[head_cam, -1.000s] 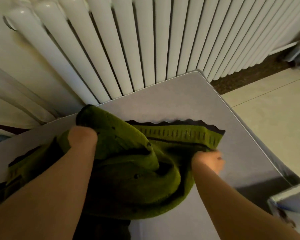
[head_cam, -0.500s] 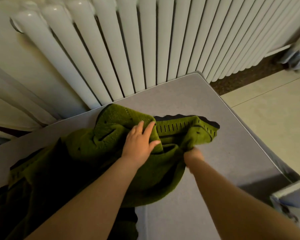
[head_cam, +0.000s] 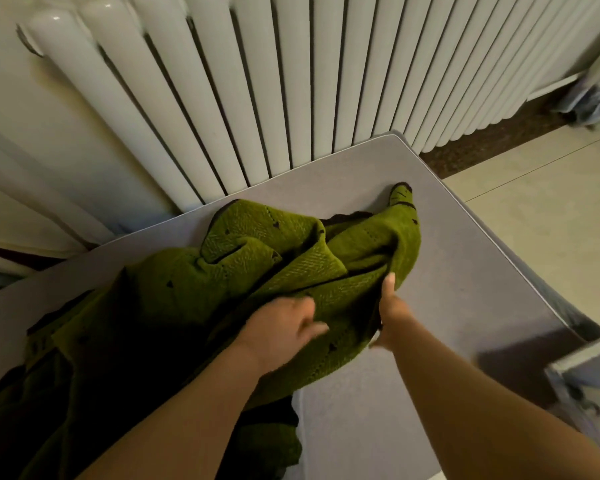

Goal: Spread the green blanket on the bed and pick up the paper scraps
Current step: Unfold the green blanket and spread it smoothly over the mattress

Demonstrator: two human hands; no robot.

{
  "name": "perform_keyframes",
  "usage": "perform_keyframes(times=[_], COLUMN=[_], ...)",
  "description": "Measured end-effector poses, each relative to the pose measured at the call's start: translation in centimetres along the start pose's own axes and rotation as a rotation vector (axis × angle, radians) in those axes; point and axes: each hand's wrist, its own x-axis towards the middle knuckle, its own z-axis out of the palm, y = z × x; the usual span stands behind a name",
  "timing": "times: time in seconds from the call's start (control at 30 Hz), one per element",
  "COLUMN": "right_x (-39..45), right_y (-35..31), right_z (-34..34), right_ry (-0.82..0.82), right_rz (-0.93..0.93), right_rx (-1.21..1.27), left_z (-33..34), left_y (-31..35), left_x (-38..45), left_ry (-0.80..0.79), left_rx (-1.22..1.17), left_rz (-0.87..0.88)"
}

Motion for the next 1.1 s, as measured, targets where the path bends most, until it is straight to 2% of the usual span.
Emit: perform_keyframes(times=[0.03, 0.1, 0.17, 0.2, 0.23, 0.3, 0.37, 0.4, 0.47, 0.57, 0.63, 0.7, 0.8, 0.93, 1.0, 1.1], right_x=[-0.1, -0.1, -0.1, -0.1, 0.0, 0.1, -0.1, -0.2, -0.4, -0.8, -1.6, -2.6, -3.9, -4.8, -4.7, -4.3], right_y=[1.4, 3.0, 3.5, 3.4, 2.9, 1.4, 0.3, 0.1, 0.3, 2.2, 4.2, 5.8, 6.6, 6.6, 6.2, 5.3], right_z=[-0.2, -0.3, 0.4, 0.8, 1.2, 1.7, 1.7, 1.5, 0.9, -0.1, 0.1, 1.1, 3.1, 3.4, 2.3, -1.1], right_ry=[-0.037, -0.09, -0.12, -0.103, -0.08, -0.078, -0.238, -0.322, -0.344, -0.199, -0.341, -0.53, -0.633, -0.656, -0.576, -0.317], right_rz=[0.041, 0.026, 0.01, -0.022, -0.081, -0.212, -0.265, -0.287, -0.296, -0.212, -0.037, 0.051, 0.036, 0.022, -0.026, -0.157], right_rx=[-0.051, -0.185, -0.175, -0.154, -0.133, 0.025, 0.295, 0.356, 0.233, -0.147, -0.304, -0.31, -0.243, -0.177, -0.093, 0.141], left_z=[0.9, 2.9, 4.6, 5.0, 5.2, 5.0, 3.1, 2.0, -0.1, -1.9, -2.5, -3.0, -3.2, -2.8, -2.6, -2.0], left_y=[0.8, 1.7, 2.3, 2.5, 2.5, 1.8, 0.6, 0.0, -0.8, -0.5, 0.3, 1.2, 2.0, 2.1, 2.2, 3.3], left_x=[-0.4, -1.1, -1.6, -1.5, -1.3, -0.2, 1.2, 2.0, 3.5, 5.7, 7.2, 8.6, 9.8, 10.4, 10.6, 10.7], left_ry=[-0.162, -0.397, -0.533, -0.553, -0.533, -0.411, -0.288, -0.231, -0.116, 0.017, 0.088, 0.116, 0.083, 0.12, 0.201, 0.305], left_rx=[-0.025, 0.159, 0.441, 0.504, 0.477, 0.229, -0.113, -0.281, -0.584, -1.065, -1.409, -1.599, -1.722, -1.704, -1.668, -1.533], left_rz=[0.036, -0.033, -0.188, -0.258, -0.325, -0.462, -0.576, -0.632, -0.727, -0.776, -0.752, -0.761, -0.789, -0.769, -0.727, -0.679])
